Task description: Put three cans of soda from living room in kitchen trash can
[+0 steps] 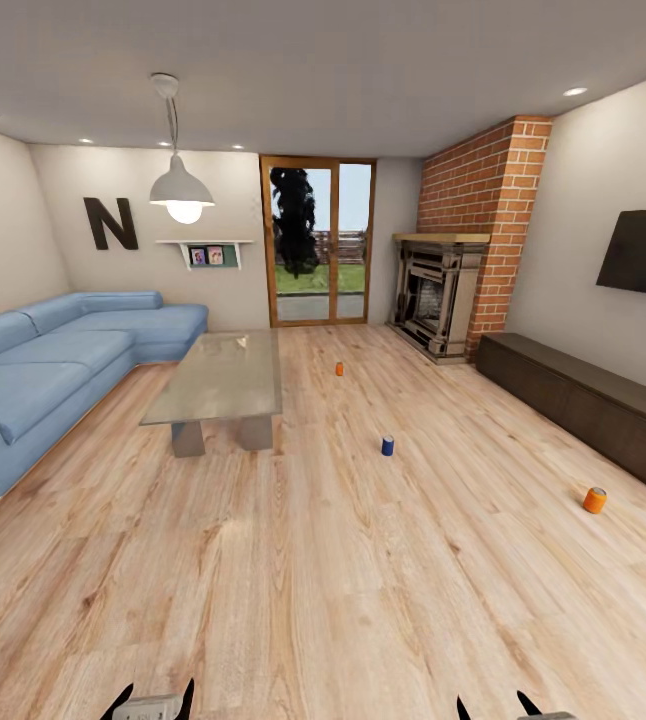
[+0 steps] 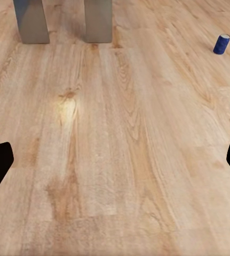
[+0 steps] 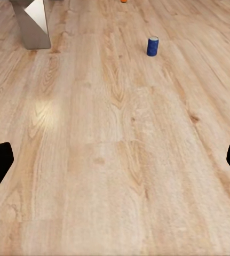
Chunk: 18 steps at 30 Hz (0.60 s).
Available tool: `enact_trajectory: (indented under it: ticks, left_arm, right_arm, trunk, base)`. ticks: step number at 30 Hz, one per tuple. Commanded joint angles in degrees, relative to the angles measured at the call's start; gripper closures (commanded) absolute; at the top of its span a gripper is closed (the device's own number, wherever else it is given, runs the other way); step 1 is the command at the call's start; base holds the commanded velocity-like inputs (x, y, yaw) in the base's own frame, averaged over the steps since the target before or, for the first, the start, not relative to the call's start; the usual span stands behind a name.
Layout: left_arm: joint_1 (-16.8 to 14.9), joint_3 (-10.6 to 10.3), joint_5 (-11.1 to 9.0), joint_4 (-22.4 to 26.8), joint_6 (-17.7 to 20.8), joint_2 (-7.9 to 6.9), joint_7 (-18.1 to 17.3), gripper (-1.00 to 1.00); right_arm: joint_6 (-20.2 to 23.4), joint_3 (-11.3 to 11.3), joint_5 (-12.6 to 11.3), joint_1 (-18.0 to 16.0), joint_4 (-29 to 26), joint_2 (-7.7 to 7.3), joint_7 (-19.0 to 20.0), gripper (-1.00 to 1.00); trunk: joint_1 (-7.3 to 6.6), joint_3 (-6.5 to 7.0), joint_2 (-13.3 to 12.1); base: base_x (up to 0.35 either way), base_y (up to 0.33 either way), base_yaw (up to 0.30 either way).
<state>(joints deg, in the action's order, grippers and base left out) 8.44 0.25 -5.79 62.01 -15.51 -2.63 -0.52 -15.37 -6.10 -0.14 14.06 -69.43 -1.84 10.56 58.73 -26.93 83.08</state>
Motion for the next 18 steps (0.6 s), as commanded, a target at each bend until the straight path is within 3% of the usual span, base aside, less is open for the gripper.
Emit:
enact_trajectory:
  ticks: [1, 18]
  left_arm:
    - [0.0, 0.0, 0.0, 0.0, 0.0, 0.00, 0.0, -1.00]
    - [0.0, 0.0, 0.0, 0.0, -0.1, 0.04, 0.0, -1.00]
  right_arm:
    - [0.0, 0.0, 0.0, 0.0, 0.0, 0.00, 0.0, -1.00]
    - [0.0, 0.1, 0.0, 0.0, 0.3, 0.26, -0.3, -1.00]
  trunk:
    - [0.00, 0.00, 0.0]
    - [0.00, 0.00, 0.0]
  base:
    - [0.000, 0.000, 0.000]
    - [0.000, 0.000, 0.000]
